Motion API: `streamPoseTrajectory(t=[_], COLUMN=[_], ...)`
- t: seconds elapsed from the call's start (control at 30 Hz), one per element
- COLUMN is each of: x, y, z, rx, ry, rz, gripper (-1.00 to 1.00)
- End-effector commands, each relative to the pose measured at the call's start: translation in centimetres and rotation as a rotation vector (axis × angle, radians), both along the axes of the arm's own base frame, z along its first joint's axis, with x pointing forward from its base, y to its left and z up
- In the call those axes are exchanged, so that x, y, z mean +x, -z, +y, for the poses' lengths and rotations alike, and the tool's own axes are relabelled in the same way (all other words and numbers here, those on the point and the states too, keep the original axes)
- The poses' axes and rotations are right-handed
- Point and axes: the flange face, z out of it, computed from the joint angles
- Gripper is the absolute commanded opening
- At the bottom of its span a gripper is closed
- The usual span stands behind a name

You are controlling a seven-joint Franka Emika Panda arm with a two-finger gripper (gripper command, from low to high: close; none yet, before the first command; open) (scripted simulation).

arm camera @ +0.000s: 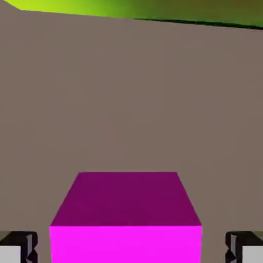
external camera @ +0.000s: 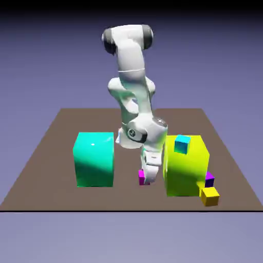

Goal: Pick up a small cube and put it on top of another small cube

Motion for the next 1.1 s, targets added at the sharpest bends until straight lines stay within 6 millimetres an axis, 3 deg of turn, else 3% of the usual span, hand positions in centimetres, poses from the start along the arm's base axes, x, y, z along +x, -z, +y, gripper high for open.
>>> streamPoseTrajectory(t=[0.0, 0.37, 0.5, 0.67, 0.8, 1.0, 1.07], x=[0.0, -0.1, 1.0, 7.4, 11.0, 13.7, 13.3], y=[0.0, -6.8, -7.2, -13.4, -19.7, -30.4, -32.5], z=[0.0, 1.0, 1.7, 1.9, 2.7, 4.6, 6.7], rx=[0.0, 0.0, 0.024, -0.013, 0.009, 0.113, 0.111], ry=[0.0, 0.0, 0.023, 0.301, 0.513, 0.796, 0.82], rz=[0.0, 0.0, 0.001, -0.079, -0.123, -0.132, -0.105], gripper=[-1.0, -1.0, -1.0, -1.0, -1.0, -1.0, -1.0])
